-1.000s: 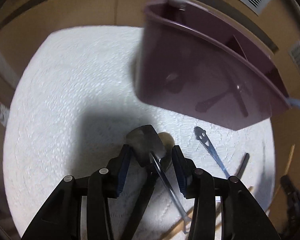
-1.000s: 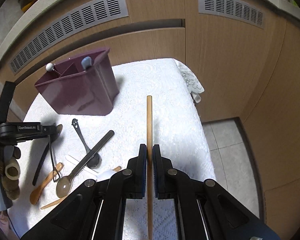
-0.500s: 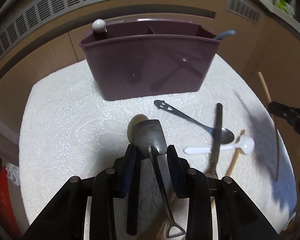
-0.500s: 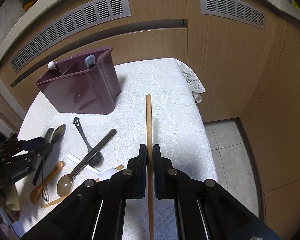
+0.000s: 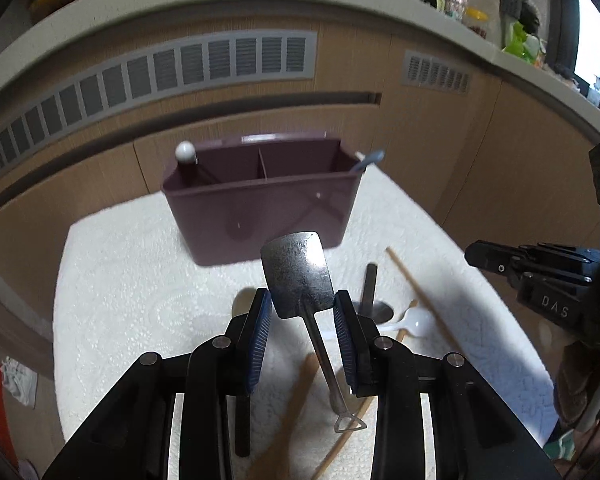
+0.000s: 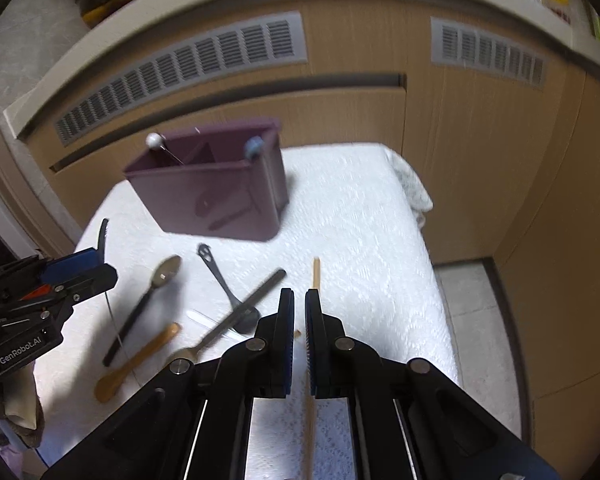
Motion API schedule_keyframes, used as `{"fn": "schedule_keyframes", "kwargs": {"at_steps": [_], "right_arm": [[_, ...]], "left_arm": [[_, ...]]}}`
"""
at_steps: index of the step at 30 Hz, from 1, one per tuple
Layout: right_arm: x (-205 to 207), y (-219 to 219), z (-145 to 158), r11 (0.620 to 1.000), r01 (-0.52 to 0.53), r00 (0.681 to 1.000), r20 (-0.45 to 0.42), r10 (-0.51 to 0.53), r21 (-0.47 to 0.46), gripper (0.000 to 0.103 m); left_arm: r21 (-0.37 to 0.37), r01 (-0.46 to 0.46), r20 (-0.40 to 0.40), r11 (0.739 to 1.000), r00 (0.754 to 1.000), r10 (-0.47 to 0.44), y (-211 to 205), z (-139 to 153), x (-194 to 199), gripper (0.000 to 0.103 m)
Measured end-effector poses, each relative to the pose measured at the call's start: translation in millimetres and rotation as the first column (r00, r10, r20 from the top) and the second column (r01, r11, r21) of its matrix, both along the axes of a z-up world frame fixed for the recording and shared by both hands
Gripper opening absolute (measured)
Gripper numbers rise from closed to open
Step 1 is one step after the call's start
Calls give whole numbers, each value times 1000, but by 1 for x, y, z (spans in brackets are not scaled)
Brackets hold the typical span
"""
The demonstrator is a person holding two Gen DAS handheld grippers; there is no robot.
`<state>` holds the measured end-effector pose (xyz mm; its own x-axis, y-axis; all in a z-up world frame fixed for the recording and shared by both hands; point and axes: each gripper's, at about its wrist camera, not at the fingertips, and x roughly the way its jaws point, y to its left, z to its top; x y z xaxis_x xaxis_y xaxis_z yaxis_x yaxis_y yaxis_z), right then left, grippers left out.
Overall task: Organize utensils
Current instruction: 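Carry the chopstick with the right gripper while the left carries the spatula, both into the caddy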
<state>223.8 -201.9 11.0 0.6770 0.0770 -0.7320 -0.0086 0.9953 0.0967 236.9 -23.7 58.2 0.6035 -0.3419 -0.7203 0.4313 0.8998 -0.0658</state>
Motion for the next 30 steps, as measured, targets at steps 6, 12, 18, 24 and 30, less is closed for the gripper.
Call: {"fn": "schedule_keyframes", "kwargs": {"at_steps": [6,12,18,24,30], "right_arm": [[17,5,-8,997,-70,995,-75,68,-27,10],[29,-4,-57,1000,-9,977,-214,7,-6,11],[42,-4,-81,1000,17,966,-256,-20,-14,11],[41,0,-77,997,1,970,-241,-18,-74,6],[21,-5,-14,1000,6,994,-106,-9,-26,6]], "left_arm": [[-11,0,40,1000,999,1,-2,24,4,33],[-5,30,19,1000,999,-30,-4,19,5,33],[-1,47,-11,999,999,-47,-6,6,11,33],[1,58,-40,998,998,-58,-6,-6,21,33],[19,59,-6,998,998,-59,-5,17,27,33]]}}
